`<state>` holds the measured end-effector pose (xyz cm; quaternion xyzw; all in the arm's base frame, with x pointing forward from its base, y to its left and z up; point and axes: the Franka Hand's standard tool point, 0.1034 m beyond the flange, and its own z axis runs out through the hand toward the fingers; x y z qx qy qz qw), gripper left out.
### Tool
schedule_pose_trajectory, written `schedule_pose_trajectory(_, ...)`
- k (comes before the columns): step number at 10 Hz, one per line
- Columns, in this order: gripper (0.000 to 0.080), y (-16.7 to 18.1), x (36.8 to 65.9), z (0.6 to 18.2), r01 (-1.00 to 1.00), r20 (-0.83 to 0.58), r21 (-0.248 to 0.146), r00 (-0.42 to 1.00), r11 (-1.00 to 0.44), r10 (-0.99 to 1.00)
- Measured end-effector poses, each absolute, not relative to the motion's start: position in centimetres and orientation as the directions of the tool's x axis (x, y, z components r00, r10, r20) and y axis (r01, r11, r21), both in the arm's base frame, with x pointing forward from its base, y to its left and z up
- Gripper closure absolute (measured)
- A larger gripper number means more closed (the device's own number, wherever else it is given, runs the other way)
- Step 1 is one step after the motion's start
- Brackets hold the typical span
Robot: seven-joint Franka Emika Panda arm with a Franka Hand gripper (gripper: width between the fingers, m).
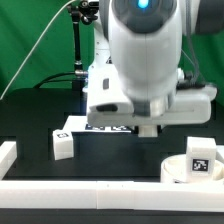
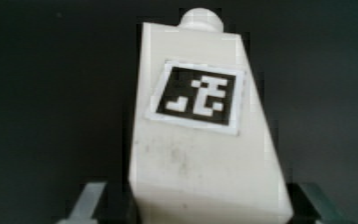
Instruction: Assemble stool
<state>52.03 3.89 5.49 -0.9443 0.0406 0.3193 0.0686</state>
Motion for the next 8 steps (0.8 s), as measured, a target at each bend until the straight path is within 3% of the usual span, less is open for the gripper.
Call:
schedule_pose_trajectory(3,0.0476,4.0,54.1,9.2,-0.109,-0.463,-0.114,0.885,-0.988,-0.045)
schedule_pose_trajectory(5,0.0476,3.7,54.7,8.2,-0.109,-0.335,-0.105,0.94,-0.988,-0.068)
schedule_pose_trajectory(8,0.0476,3.7,55.2,9.0,-0.106,-0.149,-0.097,0.985,-0.99,-0.091)
